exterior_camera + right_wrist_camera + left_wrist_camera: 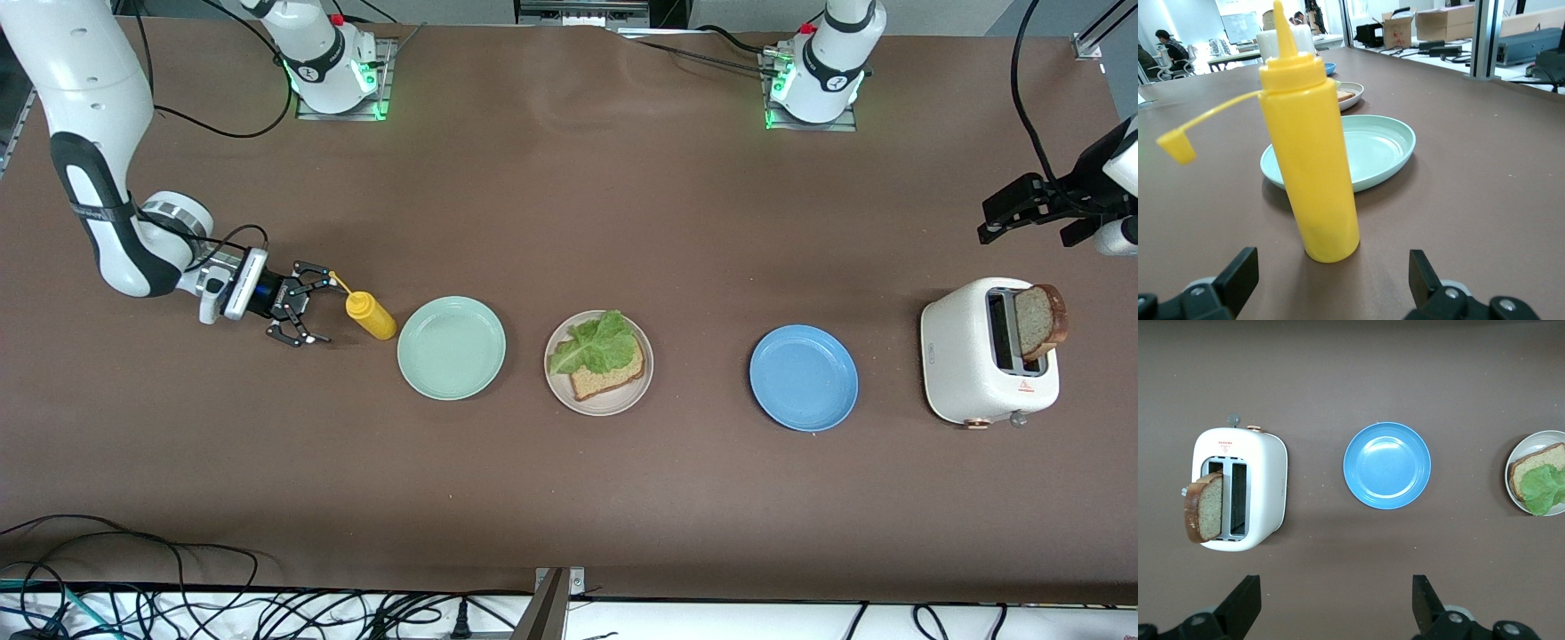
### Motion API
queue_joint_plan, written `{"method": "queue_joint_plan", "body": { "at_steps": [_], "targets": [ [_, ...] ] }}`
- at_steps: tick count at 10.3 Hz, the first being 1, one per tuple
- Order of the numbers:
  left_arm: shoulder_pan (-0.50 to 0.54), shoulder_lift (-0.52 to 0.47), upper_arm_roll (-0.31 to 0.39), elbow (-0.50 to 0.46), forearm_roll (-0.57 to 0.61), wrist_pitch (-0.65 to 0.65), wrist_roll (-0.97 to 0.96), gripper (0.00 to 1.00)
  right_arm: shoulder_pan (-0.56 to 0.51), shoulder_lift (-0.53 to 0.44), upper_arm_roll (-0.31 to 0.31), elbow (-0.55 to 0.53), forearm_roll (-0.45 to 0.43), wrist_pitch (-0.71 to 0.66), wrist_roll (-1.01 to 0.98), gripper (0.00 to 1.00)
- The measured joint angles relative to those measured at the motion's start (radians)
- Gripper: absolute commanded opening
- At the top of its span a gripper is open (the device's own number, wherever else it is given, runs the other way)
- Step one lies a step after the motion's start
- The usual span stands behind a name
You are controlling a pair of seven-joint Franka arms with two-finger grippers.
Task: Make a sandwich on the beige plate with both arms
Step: 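Close the right gripper around the mustard bottle, then lift the mustard bottle upright with the right gripper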
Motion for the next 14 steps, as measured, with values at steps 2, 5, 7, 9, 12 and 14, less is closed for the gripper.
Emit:
{"method": "queue_joint_plan", "body": {
  "at_steps": [2, 5, 7, 9, 12, 14],
  "targets": [
    [-0.01, -0.002, 0.0, 0.0, 0.0, -0.006, -0.005, 1.0, -0.002, 0.007, 0.036, 0.005, 0.03, -0.046, -0.049, 1.0],
    [-0.01, -0.007, 0.0, 0.0, -0.001, -0.021, -0.005, 1.0, -0.001, 0.011, 0.077, 0.011, 0.066, -0.1, -0.127, 1.0],
    [-0.01, -0.007, 0.0, 0.0, -0.001, -0.023, -0.005, 1.0, -0.001, 0.022, 0.094, 0.029, 0.102, -0.105, -0.129, 0.54],
    [-0.01, -0.007, 0.0, 0.0, -0.001, -0.023, -0.005, 1.0, -0.001, 0.048, 0.105, 0.053, 0.116, -0.105, -0.129, 0.16],
    [-0.01, -0.007, 0.0, 0.0, -0.001, -0.023, -0.006, 1.0, -0.002, 0.067, 0.105, 0.062, 0.118, -0.109, -0.105, 0.01],
    [-0.01, -0.008, 0.0, 0.0, -0.001, -0.024, -0.006, 1.0, -0.007, 0.067, 0.095, 0.062, 0.118, -0.11, -0.084, 0.0]
  ]
}}
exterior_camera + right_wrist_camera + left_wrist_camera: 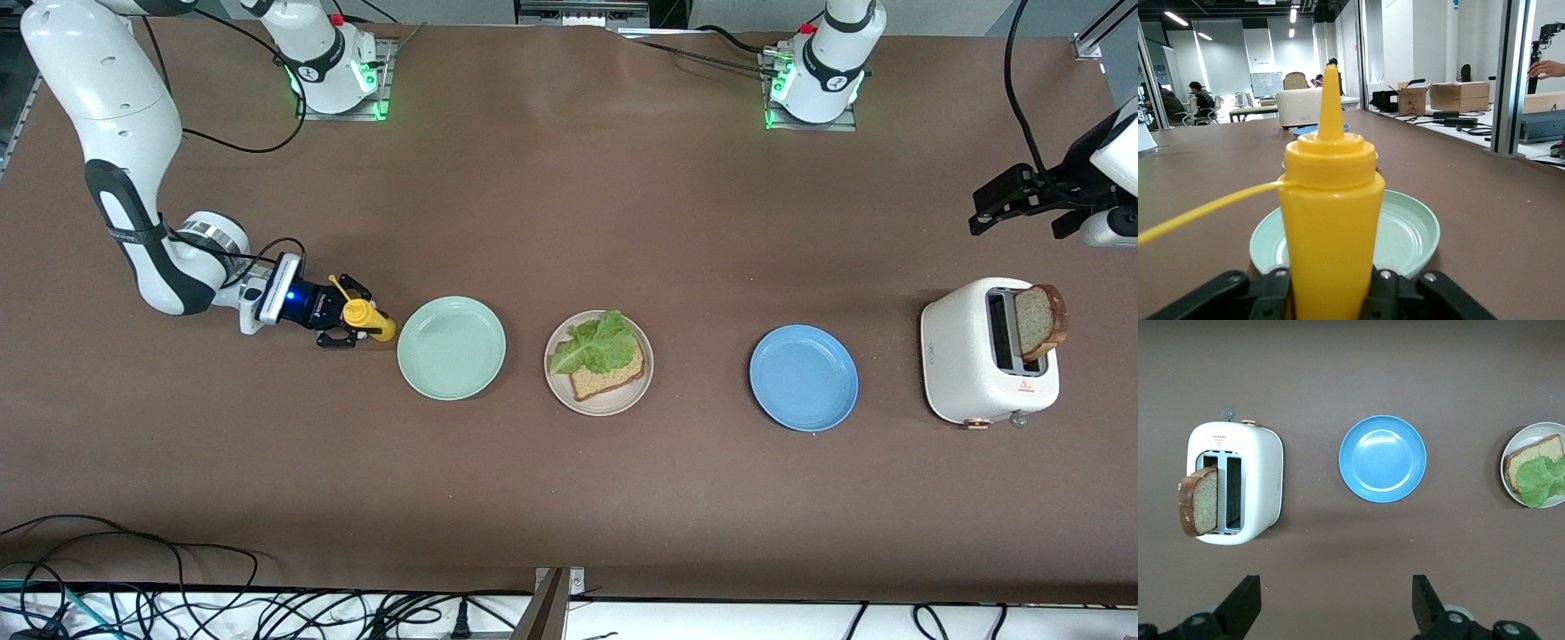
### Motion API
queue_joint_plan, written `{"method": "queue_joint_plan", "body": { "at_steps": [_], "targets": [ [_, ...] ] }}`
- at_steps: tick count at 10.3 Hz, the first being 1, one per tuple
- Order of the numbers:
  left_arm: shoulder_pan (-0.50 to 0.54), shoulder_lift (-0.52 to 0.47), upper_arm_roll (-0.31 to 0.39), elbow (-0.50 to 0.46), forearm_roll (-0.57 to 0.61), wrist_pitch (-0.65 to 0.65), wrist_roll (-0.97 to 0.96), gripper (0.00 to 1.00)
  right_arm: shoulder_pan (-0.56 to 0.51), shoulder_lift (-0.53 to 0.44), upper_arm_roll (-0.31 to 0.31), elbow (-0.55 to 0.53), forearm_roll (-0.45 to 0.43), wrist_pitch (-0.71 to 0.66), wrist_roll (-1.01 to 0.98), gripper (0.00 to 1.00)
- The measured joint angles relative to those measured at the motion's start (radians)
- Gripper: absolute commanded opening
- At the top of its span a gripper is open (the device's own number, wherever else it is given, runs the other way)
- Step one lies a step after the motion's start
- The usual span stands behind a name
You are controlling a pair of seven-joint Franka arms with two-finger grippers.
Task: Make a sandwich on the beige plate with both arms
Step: 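Lift the mustard bottle upright with the right gripper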
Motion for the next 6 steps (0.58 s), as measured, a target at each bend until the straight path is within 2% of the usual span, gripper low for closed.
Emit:
{"method": "queue_joint_plan", "body": {
  "at_steps": [2, 3, 6],
  "targets": [
    [0.0, 0.0, 0.0, 0.0, 0.0, -0.001, 0.0, 1.0, -0.002, -0.003, -0.025, 0.007, -0.011, 0.001, 0.053, 0.0],
    [0.0, 0.0, 0.0, 0.0, 0.0, -0.002, 0.0, 1.0, -0.002, -0.009, -0.049, 0.022, -0.048, 0.002, 0.109, 0.0],
    [0.0, 0.0, 0.0, 0.0, 0.0, -0.003, 0.0, 1.0, -0.002, -0.059, -0.089, 0.088, -0.222, 0.103, 0.371, 0.0]
  ]
}}
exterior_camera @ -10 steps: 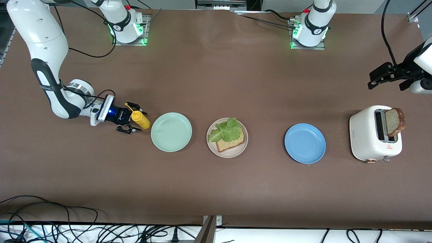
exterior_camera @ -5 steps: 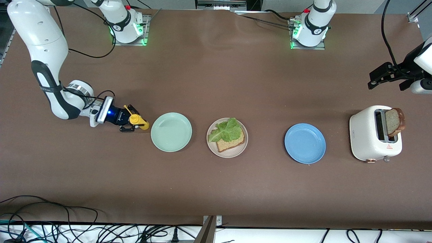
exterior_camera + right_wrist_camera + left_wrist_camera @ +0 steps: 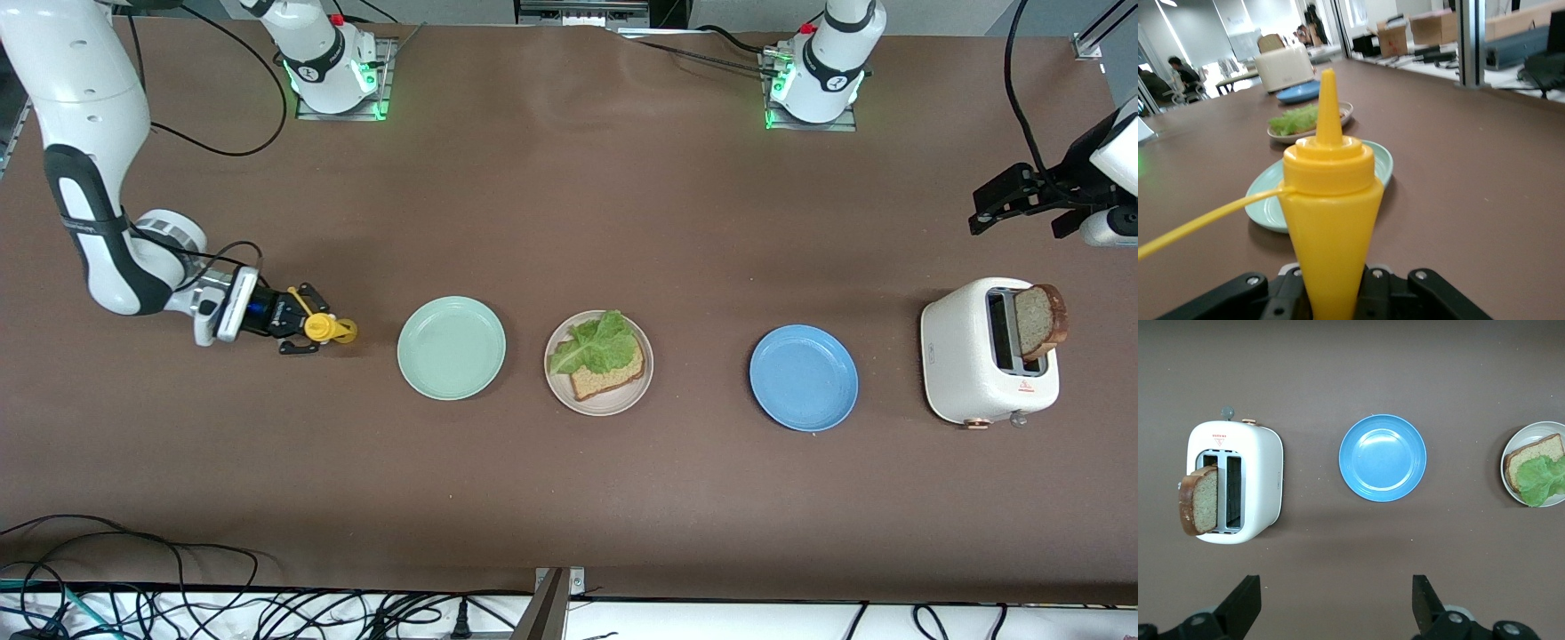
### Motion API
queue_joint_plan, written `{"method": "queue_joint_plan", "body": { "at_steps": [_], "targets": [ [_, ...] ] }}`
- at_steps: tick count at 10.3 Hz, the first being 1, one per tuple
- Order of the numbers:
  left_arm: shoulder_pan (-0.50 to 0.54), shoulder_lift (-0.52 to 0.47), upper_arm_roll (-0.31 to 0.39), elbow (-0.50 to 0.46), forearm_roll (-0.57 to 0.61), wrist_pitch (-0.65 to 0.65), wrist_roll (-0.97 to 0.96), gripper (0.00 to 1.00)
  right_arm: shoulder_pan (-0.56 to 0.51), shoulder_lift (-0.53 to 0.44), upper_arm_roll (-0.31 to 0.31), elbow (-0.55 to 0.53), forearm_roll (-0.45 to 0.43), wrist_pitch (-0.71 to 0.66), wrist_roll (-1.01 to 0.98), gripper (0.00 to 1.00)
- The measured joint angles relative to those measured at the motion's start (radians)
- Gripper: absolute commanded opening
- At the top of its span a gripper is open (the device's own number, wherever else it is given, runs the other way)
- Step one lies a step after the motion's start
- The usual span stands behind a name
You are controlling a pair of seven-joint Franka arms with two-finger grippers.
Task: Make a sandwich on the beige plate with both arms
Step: 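Lift the mustard bottle upright with the right gripper, then carry the mustard bottle over the lettuce on the beige plate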
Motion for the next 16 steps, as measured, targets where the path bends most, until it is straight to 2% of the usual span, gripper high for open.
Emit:
{"method": "queue_joint_plan", "body": {
  "at_steps": [3, 7, 10, 12, 16],
  "targets": [
    [0.001, 0.0, 0.0, 0.0, 0.0, -0.002, 0.0, 1.0, 0.028, -0.032, 0.002, 0.126, -0.194, 0.072, 0.362, 0.0],
    [0.001, 0.0, 0.001, 0.0, 0.0, -0.002, 0.0, 1.0, 0.112, -0.038, 0.028, 0.316, -0.502, 0.181, 0.88, 0.0],
    [0.002, 0.0, 0.001, -0.001, 0.0, -0.003, 0.0, 1.0, 0.22, -0.037, 0.059, 0.412, -0.826, 0.25, 1.252, 0.0],
    [0.002, 0.0, 0.001, -0.002, 0.0, -0.003, 0.0, 1.0, 0.318, -0.036, 0.065, 0.452, -0.997, 0.266, 1.438, 0.0],
    [0.005, 0.0, 0.002, -0.002, 0.0, -0.003, 0.0, 1.0, 0.474, -0.035, 0.068, 0.477, -1.246, 0.273, 1.647, 0.0]
  ]
}}
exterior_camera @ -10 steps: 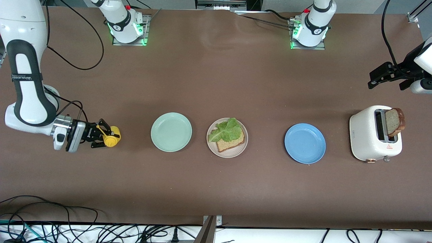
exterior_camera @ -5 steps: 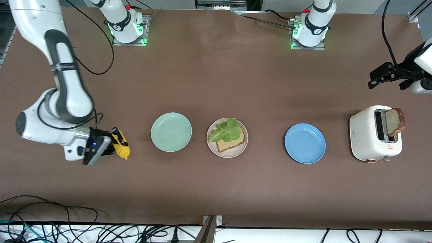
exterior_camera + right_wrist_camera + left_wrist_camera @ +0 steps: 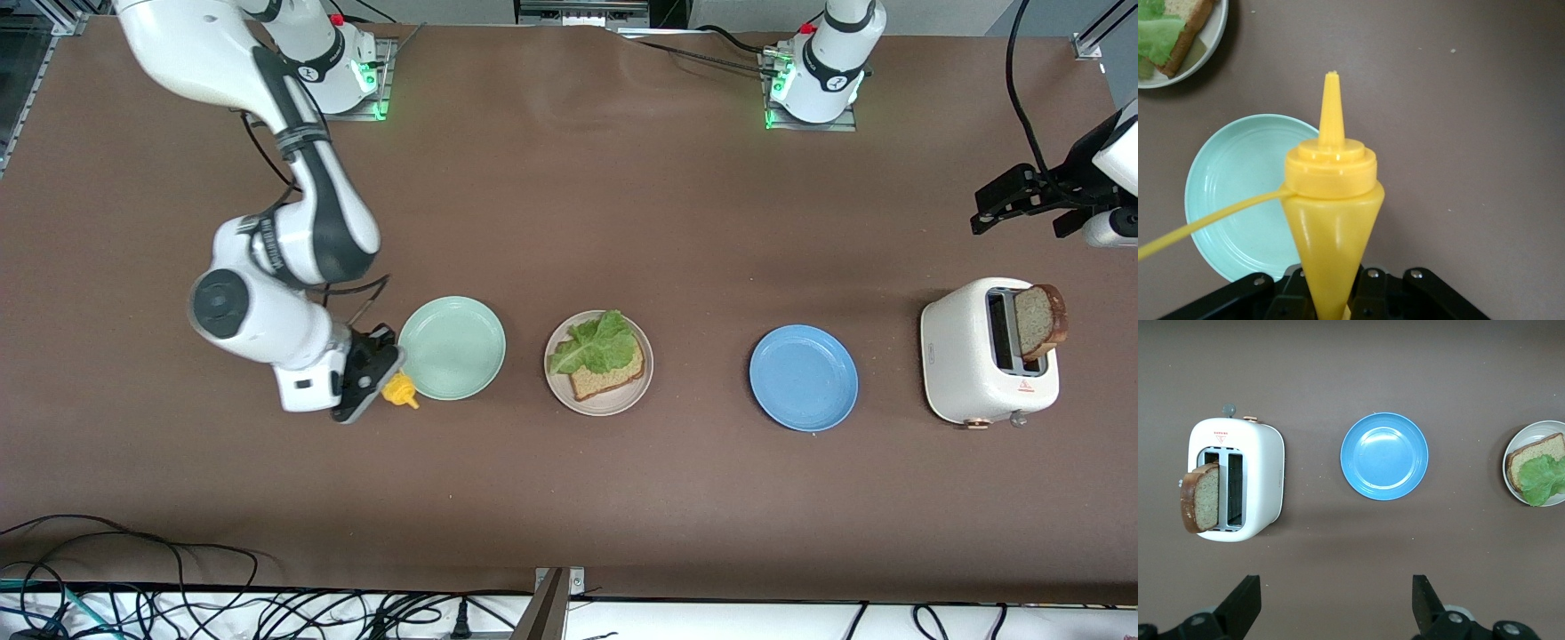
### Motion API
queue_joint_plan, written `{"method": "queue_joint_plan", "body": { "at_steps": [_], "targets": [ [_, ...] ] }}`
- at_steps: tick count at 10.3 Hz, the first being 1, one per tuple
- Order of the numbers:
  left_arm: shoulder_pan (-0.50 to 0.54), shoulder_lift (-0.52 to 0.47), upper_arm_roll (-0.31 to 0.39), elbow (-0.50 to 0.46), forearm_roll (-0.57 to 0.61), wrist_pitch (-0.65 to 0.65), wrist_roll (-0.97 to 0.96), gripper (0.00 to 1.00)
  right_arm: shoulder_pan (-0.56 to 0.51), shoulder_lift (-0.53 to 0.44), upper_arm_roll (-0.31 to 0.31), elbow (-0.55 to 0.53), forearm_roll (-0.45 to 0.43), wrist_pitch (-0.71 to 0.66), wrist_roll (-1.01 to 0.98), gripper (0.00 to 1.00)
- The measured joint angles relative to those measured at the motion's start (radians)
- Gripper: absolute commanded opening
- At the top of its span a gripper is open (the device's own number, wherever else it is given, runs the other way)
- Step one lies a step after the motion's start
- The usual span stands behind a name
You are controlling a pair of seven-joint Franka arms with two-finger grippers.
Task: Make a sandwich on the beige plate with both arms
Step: 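Carry the mustard bottle over the lettuce on the beige plate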
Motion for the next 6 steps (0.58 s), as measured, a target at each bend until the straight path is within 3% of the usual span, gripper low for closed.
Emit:
{"method": "queue_joint_plan", "body": {
  "at_steps": [3, 6],
  "targets": [
    [0.001, 0.0, 0.0, 0.0, 0.0, 0.0, 0.0, 1.0, 0.109, 0.001, 0.002, 0.001, -0.156, -0.005, 0.134, 0.0],
    [0.003, 0.0, 0.0, 0.0, 0.0, 0.0, 0.0, 1.0, 0.203, 0.003, 0.003, 0.031, -0.233, -0.011, 0.232, 0.0]
  ]
}}
